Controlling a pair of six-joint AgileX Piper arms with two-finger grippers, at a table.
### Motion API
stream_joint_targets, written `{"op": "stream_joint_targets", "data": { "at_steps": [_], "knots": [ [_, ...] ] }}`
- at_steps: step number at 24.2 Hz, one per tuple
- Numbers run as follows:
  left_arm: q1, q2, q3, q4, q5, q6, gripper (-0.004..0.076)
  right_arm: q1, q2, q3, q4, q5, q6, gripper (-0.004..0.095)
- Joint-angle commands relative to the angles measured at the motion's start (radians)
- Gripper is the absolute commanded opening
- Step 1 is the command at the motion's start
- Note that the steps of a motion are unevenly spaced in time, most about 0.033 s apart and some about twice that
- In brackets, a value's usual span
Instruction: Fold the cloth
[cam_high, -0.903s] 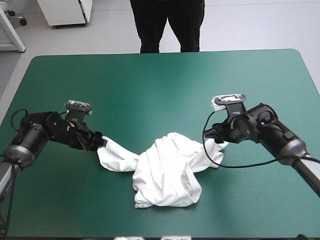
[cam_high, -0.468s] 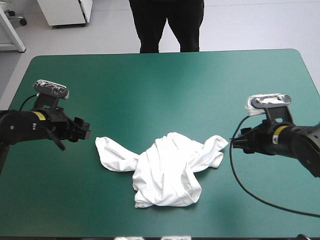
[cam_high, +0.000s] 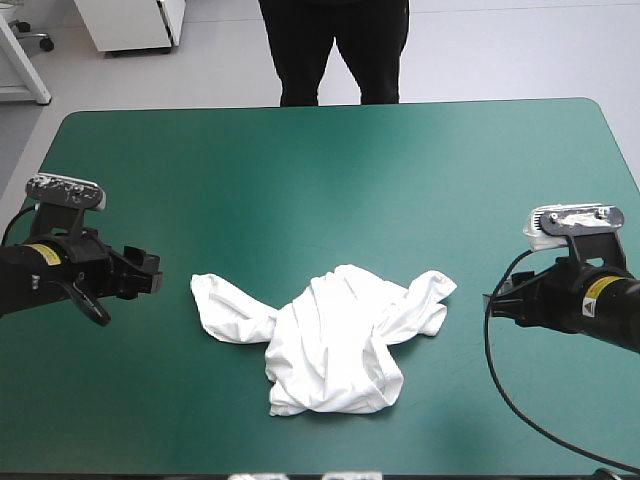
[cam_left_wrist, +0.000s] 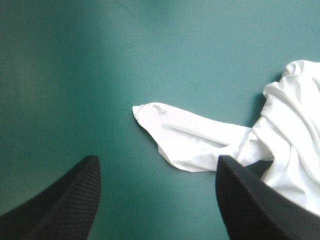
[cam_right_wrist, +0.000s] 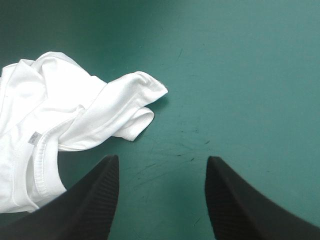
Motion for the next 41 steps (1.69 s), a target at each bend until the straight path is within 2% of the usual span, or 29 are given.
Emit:
{"op": "stream_joint_targets", "data": {
  "at_steps": [1,5,15,22,29,31,34,36,37,38,41],
  "knots": [
    [-0.002,0.043,-0.009,-0.004,-0.06,-0.035,0.0473,-0.007,0.0,-0.03,-0.008,-0.043,0.0,0.0487],
    [-0.002,0.151,0.02,-0.017,-0.056,-0.076,0.0473,-0.007,0.0,-0.03,-0.01,-0.05,0.0,0.0487],
    [-0.002,0.36,0.133,-0.032,-0.176,-0.076,0.047,-0.007,0.001,-0.019,-0.01,-0.07,0.019,0.0486],
    [-0.002,0.439,0.165,-0.042,-0.294,-0.073,0.0436,-0.007,0.031,-0.019,-0.01,-0.07,0.018,0.0486],
    [-0.004,0.585,0.165,-0.065,-0.306,-0.051,0.0427,-0.007,0.061,-0.019,-0.01,-0.077,0.018,0.0486],
    [-0.012,0.619,0.165,-0.065,-0.306,-0.046,0.0402,-0.007,0.061,-0.019,-0.015,-0.078,0.018,0.0486],
    [-0.064,0.673,0.166,-0.07,-0.296,-0.042,0.0321,-0.007,0.061,-0.019,-0.018,-0.078,0.018,0.0486],
    [-0.1,0.693,0.166,-0.06,-0.311,-0.042,0.0162,-0.007,0.063,-0.019,-0.018,-0.072,0.018,0.0486],
    [-0.114,0.697,0.166,-0.058,-0.321,-0.042,0.0034,-0.007,0.069,-0.019,-0.013,-0.065,0.018,0.0486],
    [-0.118,0.701,0.166,-0.058,-0.329,-0.042,-0.0005,-0.007,0.074,-0.019,-0.005,-0.051,0.018,0.0486],
    [-0.119,0.7,0.166,-0.05,-0.331,-0.042,-0.0009,-0.007,0.129,-0.019,-0.007,-0.023,0.018,0.0487]
  ]
}}
